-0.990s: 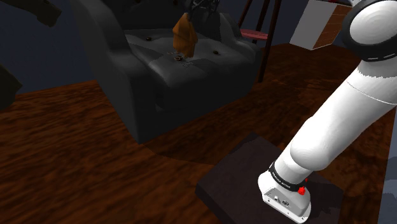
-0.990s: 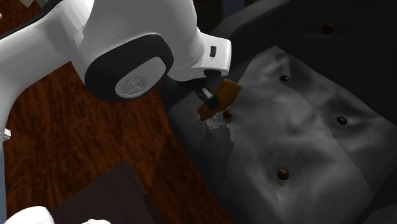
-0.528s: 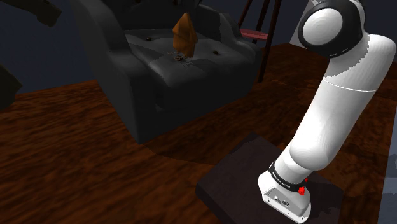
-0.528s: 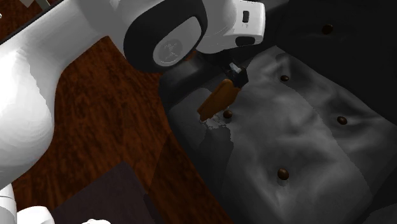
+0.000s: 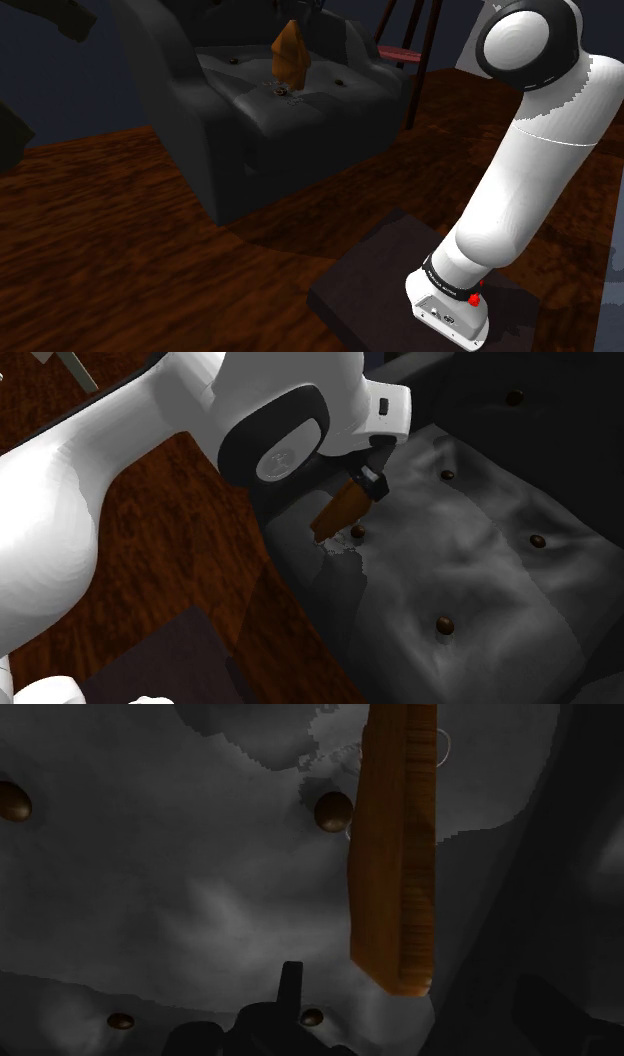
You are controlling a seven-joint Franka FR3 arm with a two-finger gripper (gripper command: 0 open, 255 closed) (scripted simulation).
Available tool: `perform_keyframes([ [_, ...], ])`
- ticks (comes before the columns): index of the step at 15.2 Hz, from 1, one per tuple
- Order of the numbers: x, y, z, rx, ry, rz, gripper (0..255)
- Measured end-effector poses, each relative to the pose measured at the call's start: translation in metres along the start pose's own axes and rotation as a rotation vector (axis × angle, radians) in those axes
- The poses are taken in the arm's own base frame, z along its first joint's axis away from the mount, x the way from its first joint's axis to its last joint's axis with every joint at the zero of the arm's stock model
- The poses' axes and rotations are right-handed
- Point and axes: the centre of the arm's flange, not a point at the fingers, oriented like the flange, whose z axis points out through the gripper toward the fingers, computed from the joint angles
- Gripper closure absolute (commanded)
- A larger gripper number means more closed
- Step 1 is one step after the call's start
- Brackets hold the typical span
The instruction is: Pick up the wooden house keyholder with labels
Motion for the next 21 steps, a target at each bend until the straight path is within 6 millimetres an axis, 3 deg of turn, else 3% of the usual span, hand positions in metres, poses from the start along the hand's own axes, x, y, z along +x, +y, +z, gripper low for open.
perform_keyframes([
  [1,-0.001,0.000,0.002,0.000,0.000,0.000,255],
  [12,-0.001,0.000,0.001,0.000,0.001,0.000,255],
  [21,0.019,-0.004,-0.039,0.000,0.000,0.000,255],
])
